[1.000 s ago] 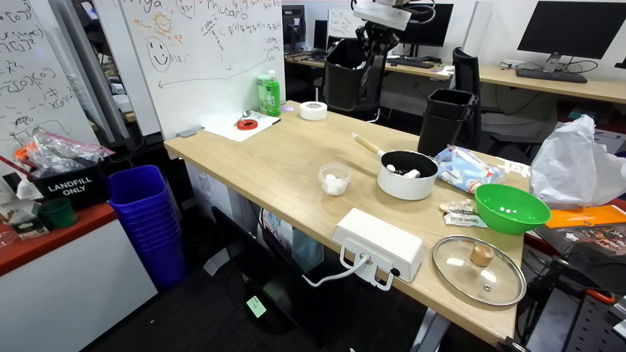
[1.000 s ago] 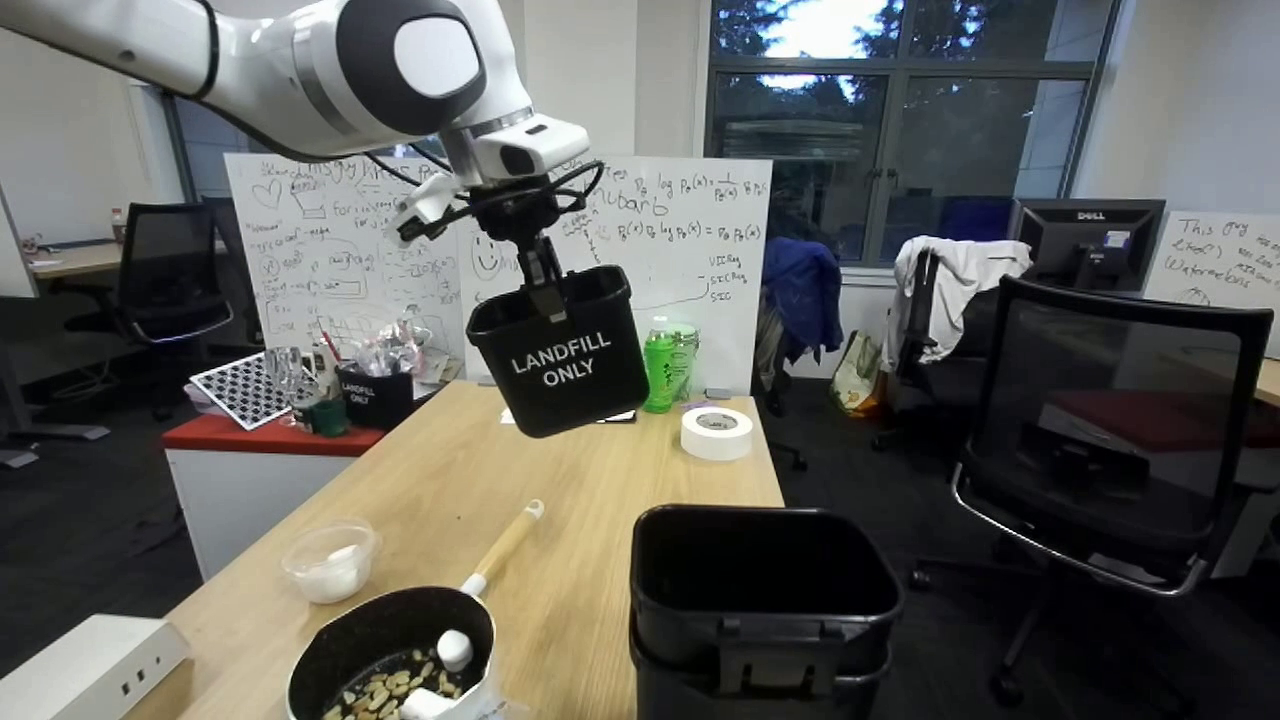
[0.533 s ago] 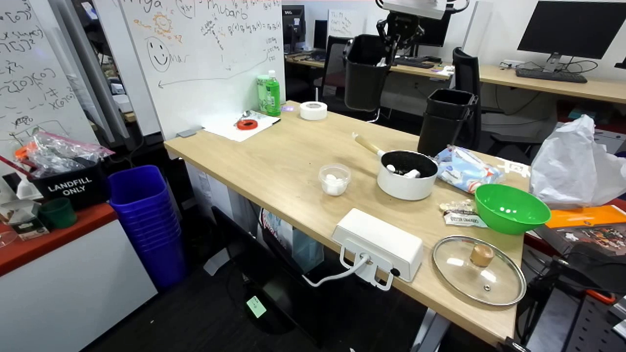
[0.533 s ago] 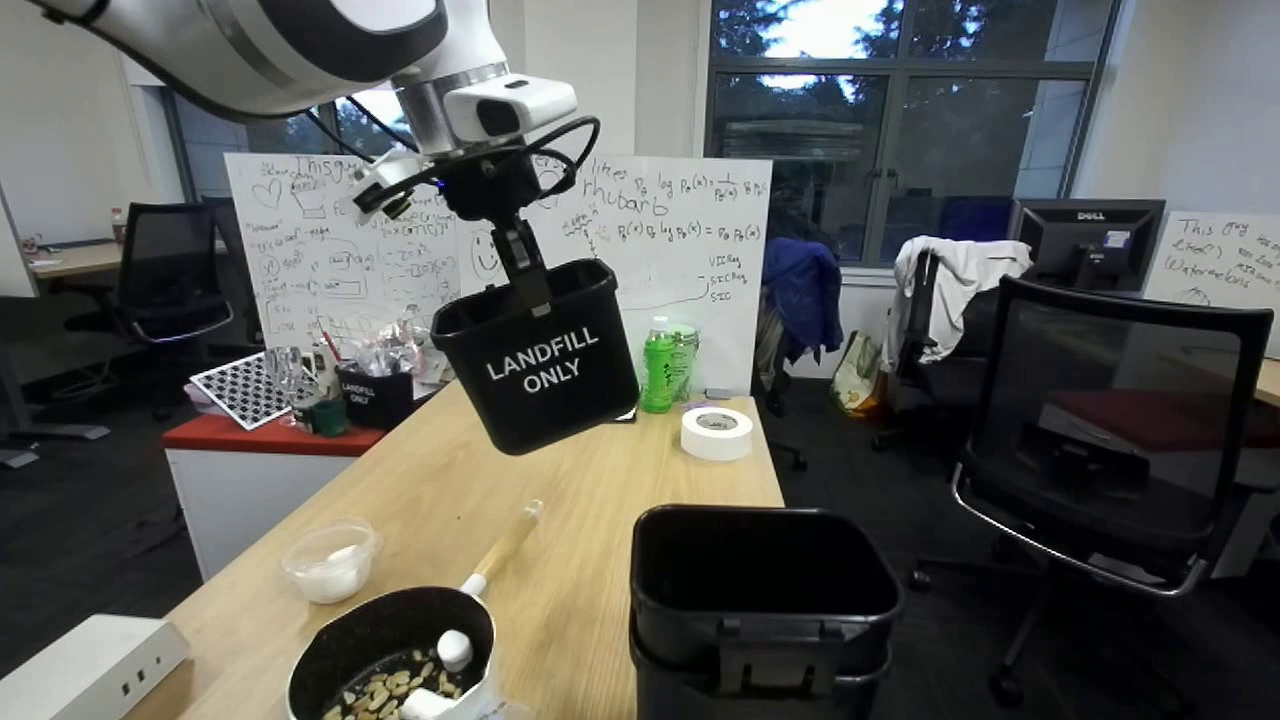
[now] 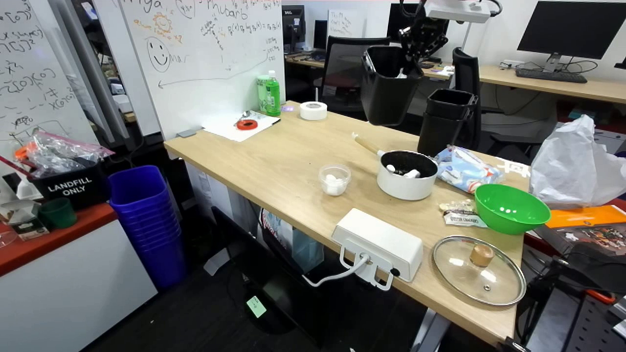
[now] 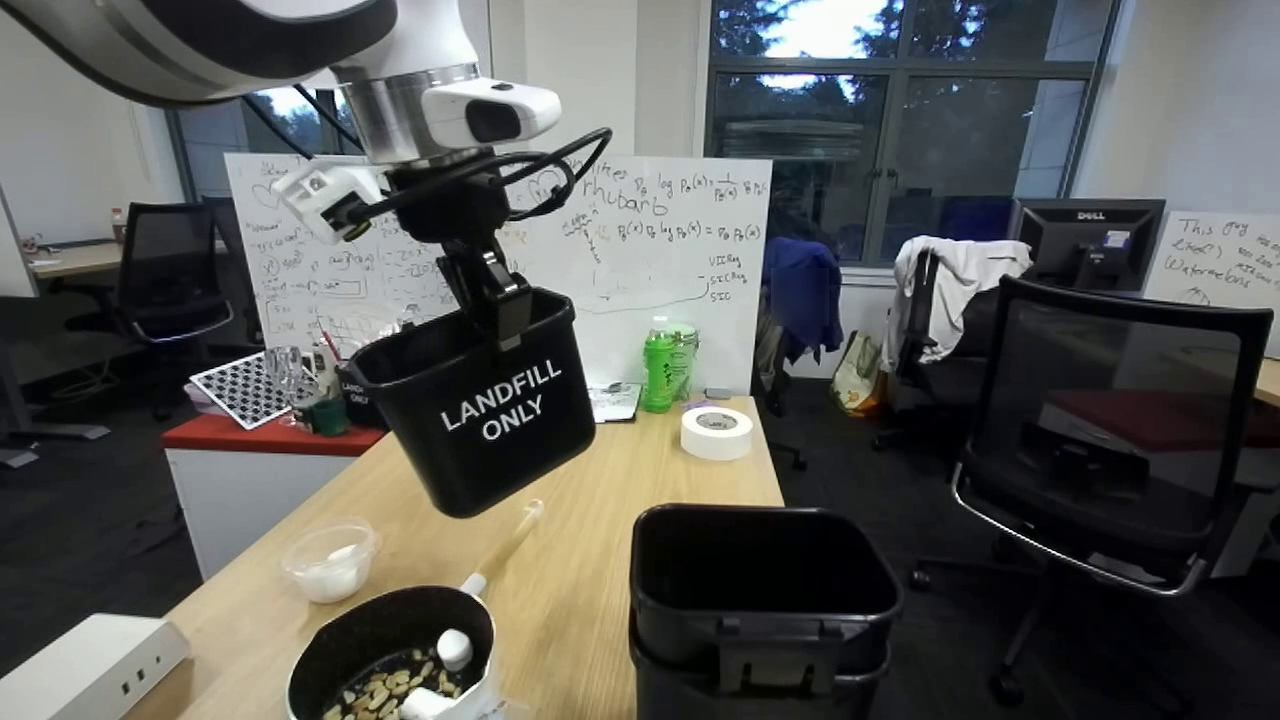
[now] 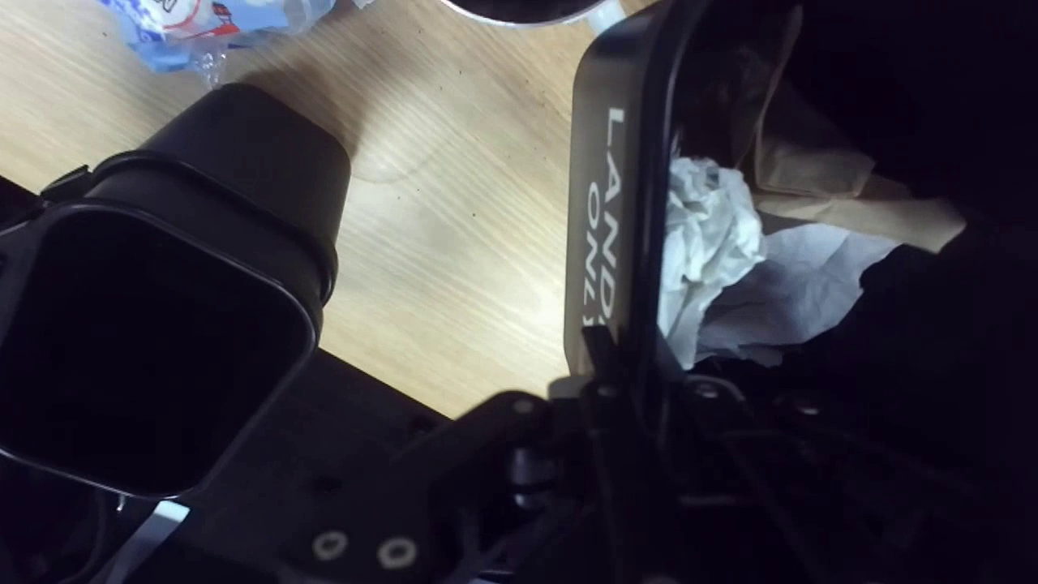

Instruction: Stack the bins

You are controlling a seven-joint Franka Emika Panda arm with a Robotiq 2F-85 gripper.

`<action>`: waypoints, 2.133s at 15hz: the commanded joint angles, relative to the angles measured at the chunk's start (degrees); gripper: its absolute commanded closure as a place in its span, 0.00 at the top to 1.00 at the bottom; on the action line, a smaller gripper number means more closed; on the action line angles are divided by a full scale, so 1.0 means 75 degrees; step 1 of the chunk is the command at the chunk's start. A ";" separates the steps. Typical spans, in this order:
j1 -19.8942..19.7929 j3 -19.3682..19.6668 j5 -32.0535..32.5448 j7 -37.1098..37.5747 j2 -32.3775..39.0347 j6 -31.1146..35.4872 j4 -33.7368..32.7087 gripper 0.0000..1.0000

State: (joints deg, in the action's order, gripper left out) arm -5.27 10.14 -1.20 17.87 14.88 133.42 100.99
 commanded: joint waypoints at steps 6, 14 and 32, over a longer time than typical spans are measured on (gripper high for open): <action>-0.0075 -0.0121 -0.0033 -0.0189 -0.0136 0.0044 0.0155 0.09; -0.0143 0.0263 0.0114 0.1324 0.0014 -0.0967 -0.0811 0.02; -0.1119 0.0932 -0.0277 0.3491 0.0705 -0.2333 -0.2796 0.09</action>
State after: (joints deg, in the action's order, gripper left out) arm -13.66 17.13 -3.28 44.07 20.18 115.93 80.02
